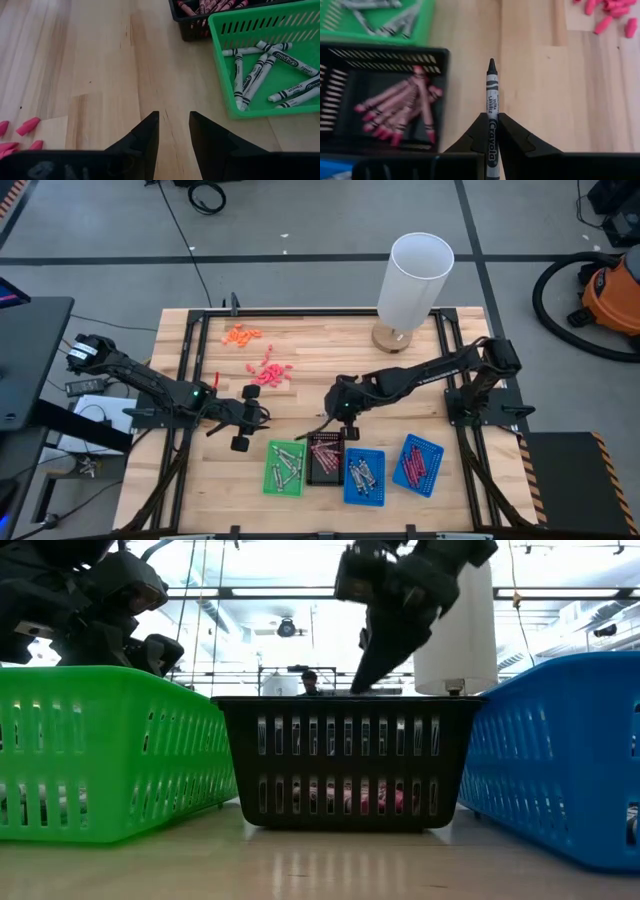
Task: Sort crayons
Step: Put the black crayon into the left blue bin
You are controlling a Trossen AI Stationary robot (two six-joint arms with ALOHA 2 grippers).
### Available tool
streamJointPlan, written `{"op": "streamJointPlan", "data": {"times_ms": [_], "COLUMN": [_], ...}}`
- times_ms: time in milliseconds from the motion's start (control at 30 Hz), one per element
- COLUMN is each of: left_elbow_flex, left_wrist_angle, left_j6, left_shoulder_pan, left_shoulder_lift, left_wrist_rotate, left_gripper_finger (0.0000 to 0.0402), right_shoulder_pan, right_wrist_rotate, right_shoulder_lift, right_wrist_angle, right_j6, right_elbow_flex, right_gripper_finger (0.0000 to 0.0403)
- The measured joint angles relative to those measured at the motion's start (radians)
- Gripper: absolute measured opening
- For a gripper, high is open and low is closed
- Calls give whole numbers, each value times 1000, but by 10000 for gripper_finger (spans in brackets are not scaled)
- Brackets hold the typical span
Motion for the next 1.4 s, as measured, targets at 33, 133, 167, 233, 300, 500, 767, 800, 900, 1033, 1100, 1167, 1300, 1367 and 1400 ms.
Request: {"op": "streamJointPlan", "data": {"times_ms": [33,133,167,233,300,500,767,800,900,1033,1100,1167,1300,1367,1400], "left_elbow_flex": [0,0,0,0,0,0,0,0,0,0,0,0,0,0,0], "left_wrist_angle": [1,16,20,26,38,94,162,171,198,223,230,233,246,248,247], "left_j6": [2,11,17,35,58,137,237,248,281,300,309,324,325,325,325], "left_shoulder_pan": [0,0,0,0,0,0,0,0,1,1,6,13,33,41,45], "left_shoulder_lift": [0,0,0,0,0,0,0,0,0,0,0,0,0,0,0], "left_wrist_rotate": [0,0,0,0,0,0,0,0,0,0,0,0,0,0,0], "left_gripper_finger": [117,117,117,117,117,117,117,117,117,117,117,117,117,117,117], "right_shoulder_pan": [9,40,49,71,91,156,221,228,254,303,325,346,386,403,410], "right_wrist_rotate": [0,26,27,27,23,15,-12,-23,-38,-42,-42,-42,-36,-21,-5], "right_shoulder_lift": [0,-1,-1,-1,-1,-1,-1,-1,-1,-1,-1,-1,-1,-1,-1], "right_wrist_angle": [-1,-21,-28,-39,-48,-67,-122,-136,-160,-169,-180,-195,-213,-213,-210], "right_j6": [8,29,41,71,98,177,443,494,638,791,864,935,1070,1137,1173], "right_elbow_flex": [6,13,15,21,23,23,23,23,23,23,23,23,23,23,21], "right_gripper_finger": [35,35,35,35,35,36,36,36,36,36,36,36,36,36,36]}}
